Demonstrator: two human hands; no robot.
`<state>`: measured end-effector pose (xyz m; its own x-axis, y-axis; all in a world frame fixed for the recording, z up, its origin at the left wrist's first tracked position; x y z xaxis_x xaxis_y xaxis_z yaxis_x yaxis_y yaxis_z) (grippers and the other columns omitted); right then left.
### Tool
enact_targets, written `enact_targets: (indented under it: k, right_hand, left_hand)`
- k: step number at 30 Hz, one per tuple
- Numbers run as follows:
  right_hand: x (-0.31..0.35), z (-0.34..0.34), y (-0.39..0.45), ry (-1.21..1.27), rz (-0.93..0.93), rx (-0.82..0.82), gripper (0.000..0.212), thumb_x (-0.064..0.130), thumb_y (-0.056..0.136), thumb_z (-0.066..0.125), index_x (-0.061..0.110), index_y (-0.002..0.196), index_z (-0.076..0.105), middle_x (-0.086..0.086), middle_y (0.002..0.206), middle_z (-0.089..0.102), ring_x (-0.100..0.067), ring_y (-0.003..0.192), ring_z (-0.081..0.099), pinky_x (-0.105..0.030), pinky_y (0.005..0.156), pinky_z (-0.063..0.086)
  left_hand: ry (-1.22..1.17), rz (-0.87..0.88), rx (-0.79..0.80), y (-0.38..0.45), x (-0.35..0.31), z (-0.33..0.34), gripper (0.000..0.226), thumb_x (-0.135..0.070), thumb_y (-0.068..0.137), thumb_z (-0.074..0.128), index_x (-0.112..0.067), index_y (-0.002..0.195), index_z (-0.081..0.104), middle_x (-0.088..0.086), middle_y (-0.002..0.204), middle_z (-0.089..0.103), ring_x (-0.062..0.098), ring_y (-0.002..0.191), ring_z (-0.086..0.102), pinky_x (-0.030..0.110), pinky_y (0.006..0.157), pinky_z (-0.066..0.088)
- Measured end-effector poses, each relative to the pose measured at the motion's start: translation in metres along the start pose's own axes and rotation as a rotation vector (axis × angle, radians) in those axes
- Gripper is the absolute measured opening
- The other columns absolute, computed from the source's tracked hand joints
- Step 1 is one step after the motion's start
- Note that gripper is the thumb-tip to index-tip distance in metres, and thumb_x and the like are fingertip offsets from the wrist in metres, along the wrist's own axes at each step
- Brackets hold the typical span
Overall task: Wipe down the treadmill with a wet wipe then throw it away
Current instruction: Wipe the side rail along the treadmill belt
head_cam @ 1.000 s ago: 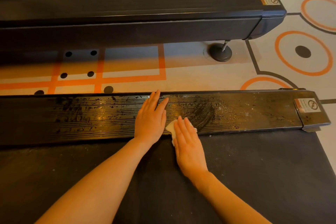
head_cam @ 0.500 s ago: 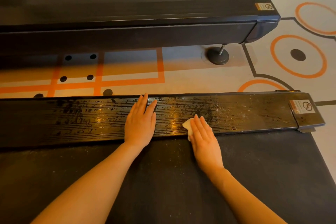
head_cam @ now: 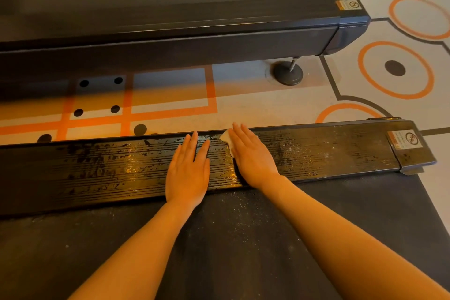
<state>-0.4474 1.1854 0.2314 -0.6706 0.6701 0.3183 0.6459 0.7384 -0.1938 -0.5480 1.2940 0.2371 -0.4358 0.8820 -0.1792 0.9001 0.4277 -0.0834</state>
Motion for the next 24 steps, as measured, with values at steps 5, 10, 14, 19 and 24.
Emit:
enact_targets:
  k: [5,10,14,19,24]
  right_hand:
    - [-0.007,-0.007,0.010,0.023,0.008,-0.026,0.050,0.030,0.107,0.027,0.014,0.154,0.021,-0.004,0.162,0.020,-0.020,0.150,0.010,-0.031,0.120,0.005]
    - [-0.053,-0.021,0.000,0.103,0.096,-0.043,0.047,0.029,0.106,0.033,0.013,0.150,0.034,-0.007,0.157,0.032,-0.022,0.147,0.021,-0.031,0.119,0.012]
    - [-0.075,-0.022,-0.009,0.145,0.178,-0.050,0.047,0.029,0.106,0.035,0.013,0.150,0.033,-0.006,0.158,0.029,-0.020,0.148,0.018,-0.030,0.119,0.011]
    - [-0.070,-0.022,-0.020,0.218,0.202,-0.070,0.051,0.029,0.106,0.036,0.017,0.154,0.024,0.001,0.162,0.016,-0.015,0.150,0.007,-0.033,0.119,0.013]
    - [-0.060,-0.013,-0.062,0.238,0.138,-0.131,0.052,0.028,0.103,0.044,0.016,0.152,0.029,0.000,0.160,0.021,-0.014,0.147,0.015,-0.037,0.121,0.018]
  left_hand:
    - [0.020,0.006,0.017,0.001,0.001,0.002,0.054,-0.037,0.103,0.026,-0.024,0.154,0.013,0.003,0.163,0.002,0.019,0.150,-0.003,0.034,0.120,0.001]
    - [0.021,0.015,0.026,0.001,0.001,0.002,0.054,-0.038,0.104,0.023,-0.025,0.153,0.009,0.003,0.163,-0.002,0.018,0.149,-0.008,0.033,0.119,-0.002]
    - [0.016,0.014,0.027,0.001,0.001,0.002,0.053,-0.037,0.104,0.024,-0.024,0.154,0.012,0.003,0.163,0.000,0.018,0.149,-0.006,0.033,0.120,0.000]
    - [0.003,0.016,0.019,0.000,0.000,0.001,0.053,-0.036,0.104,0.026,-0.023,0.154,0.014,0.004,0.163,0.002,0.018,0.149,-0.005,0.033,0.119,0.000]
    - [-0.014,0.021,0.000,0.000,0.001,0.000,0.052,-0.033,0.103,0.036,-0.019,0.152,0.029,0.009,0.162,0.015,0.024,0.150,0.009,0.035,0.116,0.006]
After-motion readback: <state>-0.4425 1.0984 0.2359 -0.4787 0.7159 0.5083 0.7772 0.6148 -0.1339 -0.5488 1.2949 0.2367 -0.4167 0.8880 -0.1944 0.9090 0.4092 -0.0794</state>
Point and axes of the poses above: each hand's wrist, its own y-axis towards the middle knuckle, its own z-axis out of the palm, x = y × z, the point moved 8 cm from there along y, towards the middle knuckle
